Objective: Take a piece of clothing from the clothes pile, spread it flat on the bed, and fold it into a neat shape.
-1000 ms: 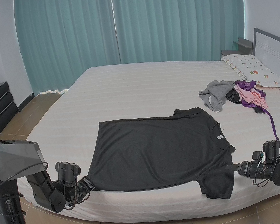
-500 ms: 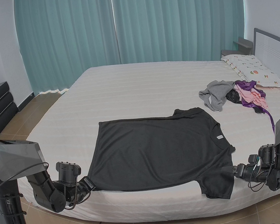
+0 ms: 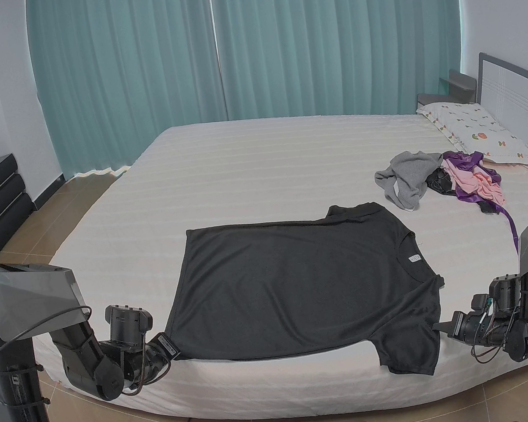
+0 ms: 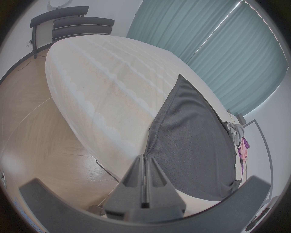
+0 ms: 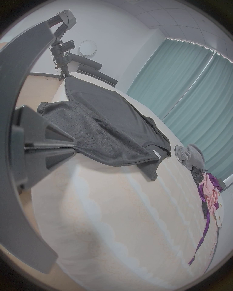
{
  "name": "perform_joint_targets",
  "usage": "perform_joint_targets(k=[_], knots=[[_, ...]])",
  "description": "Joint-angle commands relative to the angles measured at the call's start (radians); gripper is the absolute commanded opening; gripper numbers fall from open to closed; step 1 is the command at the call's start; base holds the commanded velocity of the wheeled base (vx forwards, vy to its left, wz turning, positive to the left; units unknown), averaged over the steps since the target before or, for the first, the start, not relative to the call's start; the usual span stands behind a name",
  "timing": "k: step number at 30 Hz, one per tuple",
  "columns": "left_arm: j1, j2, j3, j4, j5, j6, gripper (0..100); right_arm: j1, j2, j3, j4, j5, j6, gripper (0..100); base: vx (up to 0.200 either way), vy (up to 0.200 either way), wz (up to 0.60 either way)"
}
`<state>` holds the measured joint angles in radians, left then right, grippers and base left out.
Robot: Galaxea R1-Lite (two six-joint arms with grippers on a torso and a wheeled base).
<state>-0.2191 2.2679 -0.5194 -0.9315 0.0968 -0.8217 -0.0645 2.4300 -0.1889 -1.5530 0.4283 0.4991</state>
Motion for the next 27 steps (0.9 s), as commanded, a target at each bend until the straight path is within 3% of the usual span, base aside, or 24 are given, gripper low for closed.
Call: perform_joint_targets(k=[1,8,13,18,27], knots=[[0.001,-0.004,-0.001,-0.001,0.0,-0.001,0,-0.023,-0.032,0.02,-0.013,0.001,-0.005,0,0.0,0.0,0.0],[0.004,-0.008,0.005,-0.001,0.001,-0.001,0,-0.069,-0.065,0.072,-0.013,0.01,-0.068,0,0.0,0.0,0.0],[0.004,-0.01,0.009,0.0,0.0,-0.001,0,-0.132,-0.077,0.138,-0.015,0.067,-0.214,0,0.0,0.0,0.0],[0.006,-0.013,0.016,0.0,0.001,0.009,0,-0.155,-0.104,0.189,-0.013,0.116,-0.257,0,0.0,0.0,0.0],[0.006,-0.018,0.048,0.005,0.008,0.042,0,-0.172,-0.097,0.189,0.019,0.116,-0.333,0,0.0,0.0,0.0]])
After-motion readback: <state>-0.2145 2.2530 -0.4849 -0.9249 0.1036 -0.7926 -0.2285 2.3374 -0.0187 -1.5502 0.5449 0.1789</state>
